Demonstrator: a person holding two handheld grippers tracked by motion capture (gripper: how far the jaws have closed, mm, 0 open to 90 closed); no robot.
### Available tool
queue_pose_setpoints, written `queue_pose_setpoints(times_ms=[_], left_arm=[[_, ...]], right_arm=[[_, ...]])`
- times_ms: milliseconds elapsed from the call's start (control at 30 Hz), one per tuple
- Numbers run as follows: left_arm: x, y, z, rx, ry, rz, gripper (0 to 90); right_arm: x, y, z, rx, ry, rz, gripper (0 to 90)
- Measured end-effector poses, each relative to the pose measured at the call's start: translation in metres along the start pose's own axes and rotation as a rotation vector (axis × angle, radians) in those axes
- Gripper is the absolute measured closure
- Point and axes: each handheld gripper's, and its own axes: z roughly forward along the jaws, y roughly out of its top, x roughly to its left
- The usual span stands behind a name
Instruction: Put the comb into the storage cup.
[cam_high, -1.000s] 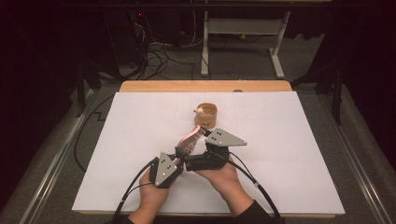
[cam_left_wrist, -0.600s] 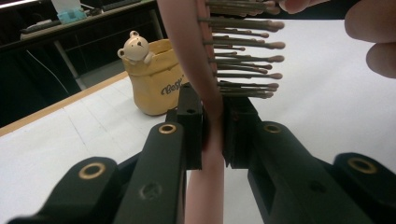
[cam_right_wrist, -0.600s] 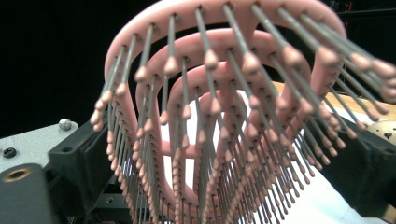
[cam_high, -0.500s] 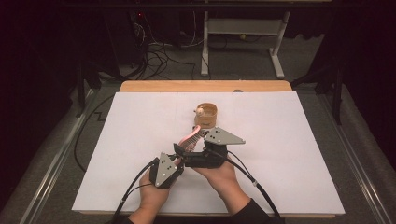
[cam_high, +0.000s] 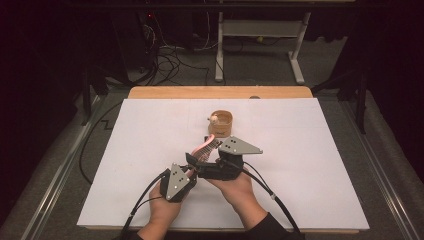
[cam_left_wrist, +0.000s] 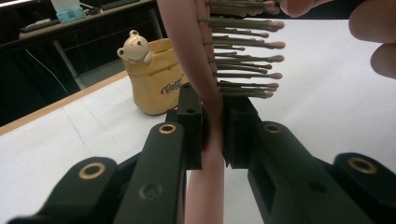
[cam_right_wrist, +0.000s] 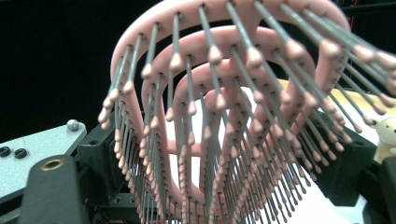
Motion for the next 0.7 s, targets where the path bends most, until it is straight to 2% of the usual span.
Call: queue_pose_setpoints(times_ms=[300, 700], left_arm=[[0.0, 0.0001, 0.0009, 0.002, -0.009, -0.003, 78.8], [0.002, -0.0002, 0.0004, 0.004, -0.015, -0.006, 78.6]], right_arm=[[-0.0013, 0.0021, -0.0007, 0.025, -0.01, 0.025, 19.9], [0.0042, 0.0023, 0.0006, 0.025, -0.032, -0.004, 20.3]])
